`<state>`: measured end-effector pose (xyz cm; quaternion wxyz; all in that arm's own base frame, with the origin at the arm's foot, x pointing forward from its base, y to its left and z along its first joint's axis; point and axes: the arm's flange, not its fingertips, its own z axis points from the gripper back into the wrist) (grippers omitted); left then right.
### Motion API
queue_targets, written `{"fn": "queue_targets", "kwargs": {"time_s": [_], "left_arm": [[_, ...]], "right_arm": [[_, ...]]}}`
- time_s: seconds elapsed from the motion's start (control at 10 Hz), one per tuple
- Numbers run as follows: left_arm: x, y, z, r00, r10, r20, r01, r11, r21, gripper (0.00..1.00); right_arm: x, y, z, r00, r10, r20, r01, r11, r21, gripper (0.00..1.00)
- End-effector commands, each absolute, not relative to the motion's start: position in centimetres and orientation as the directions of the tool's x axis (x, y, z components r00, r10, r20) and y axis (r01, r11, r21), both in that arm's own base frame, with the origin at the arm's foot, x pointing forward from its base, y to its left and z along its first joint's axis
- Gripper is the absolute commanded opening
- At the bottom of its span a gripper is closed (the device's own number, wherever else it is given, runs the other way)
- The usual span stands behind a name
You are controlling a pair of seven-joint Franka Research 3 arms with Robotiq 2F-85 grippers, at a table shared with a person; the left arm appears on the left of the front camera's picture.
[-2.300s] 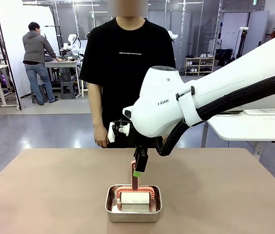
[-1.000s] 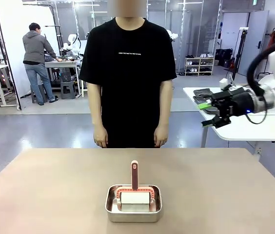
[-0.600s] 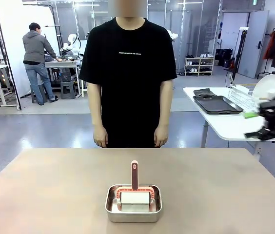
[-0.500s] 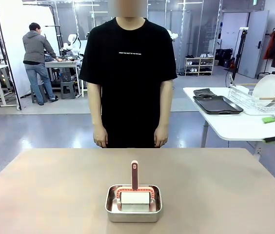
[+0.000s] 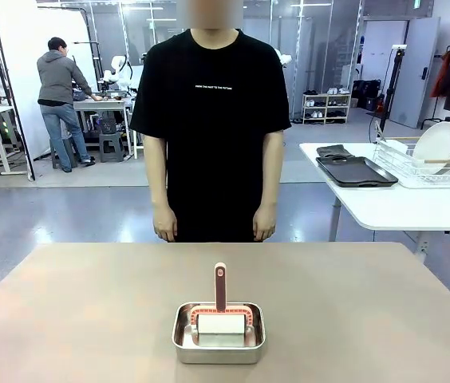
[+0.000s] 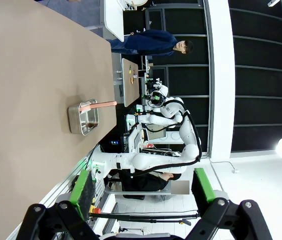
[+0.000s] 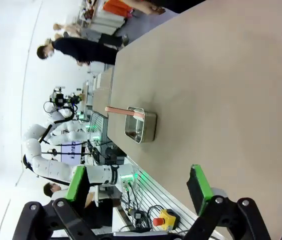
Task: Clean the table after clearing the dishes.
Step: Place the Lint Roller back on top of the Airtight Container.
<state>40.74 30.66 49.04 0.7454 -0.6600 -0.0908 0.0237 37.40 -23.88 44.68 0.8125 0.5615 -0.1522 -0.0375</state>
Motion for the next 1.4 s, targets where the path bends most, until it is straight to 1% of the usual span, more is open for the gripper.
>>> {"fn": "queue_targets", "kwargs": {"time_s": [0.0,0.1,0.2,1.3], "left_arm": [[40.5,30.8,49.2,0.982,0.160,0.105,0.084,0.131,-0.988,1.00],[40.5,30.8,49.2,0.982,0.160,0.105,0.084,0.131,-0.988,1.00],[40.5,30.8,49.2,0.982,0.160,0.105,0.084,0.131,-0.988,1.00],[40.5,30.8,49.2,0.982,0.160,0.105,0.084,0.131,-0.988,1.00]], "right_arm": [[34.7,-24.2,43.4,0.938,-0.286,0.196,-0.091,0.344,0.934,1.00],[34.6,-24.0,43.2,0.940,-0.282,0.192,-0.087,0.347,0.934,1.00],[36.1,-24.6,43.7,0.946,-0.266,0.186,-0.086,0.350,0.933,1.00],[36.1,-24.6,43.7,0.946,-0.266,0.186,-0.086,0.350,0.933,1.00]]}}
